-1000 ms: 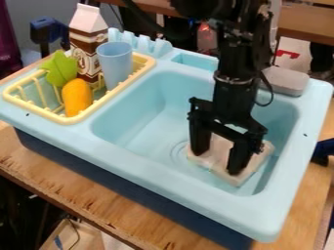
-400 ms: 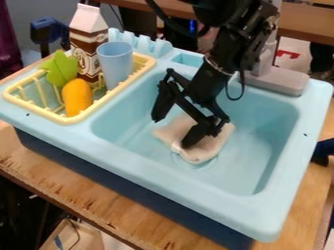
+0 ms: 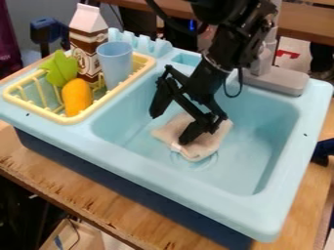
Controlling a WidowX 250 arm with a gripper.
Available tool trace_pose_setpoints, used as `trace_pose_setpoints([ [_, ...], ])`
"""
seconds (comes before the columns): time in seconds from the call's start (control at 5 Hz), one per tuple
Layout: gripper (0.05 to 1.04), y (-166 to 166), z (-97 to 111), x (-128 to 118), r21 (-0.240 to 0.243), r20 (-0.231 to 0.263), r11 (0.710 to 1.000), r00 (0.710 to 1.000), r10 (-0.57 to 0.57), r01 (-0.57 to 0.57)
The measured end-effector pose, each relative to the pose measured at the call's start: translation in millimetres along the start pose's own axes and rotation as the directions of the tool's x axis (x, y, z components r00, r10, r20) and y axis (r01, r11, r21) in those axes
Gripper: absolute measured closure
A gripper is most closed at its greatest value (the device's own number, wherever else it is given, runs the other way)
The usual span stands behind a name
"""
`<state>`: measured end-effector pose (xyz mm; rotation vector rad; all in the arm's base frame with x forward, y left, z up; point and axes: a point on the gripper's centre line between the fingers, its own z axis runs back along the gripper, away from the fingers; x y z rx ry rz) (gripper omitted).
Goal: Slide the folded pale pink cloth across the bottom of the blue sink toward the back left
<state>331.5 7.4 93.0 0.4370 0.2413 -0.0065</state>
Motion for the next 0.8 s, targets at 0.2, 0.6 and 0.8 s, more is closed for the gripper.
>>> trace_pose_setpoints([
  [0.2, 0.083, 14, 19, -3, 0.021, 0.059, 0.999, 0.997, 0.044, -0.046],
  [0.6, 0.083, 29, 77, -21, -0.078, 0.222, 0.989, 0.965, 0.140, -0.126],
  [0.8, 0.083, 19, 85, -40, -0.240, 0.183, 0.968, 0.977, 0.113, -0.067],
])
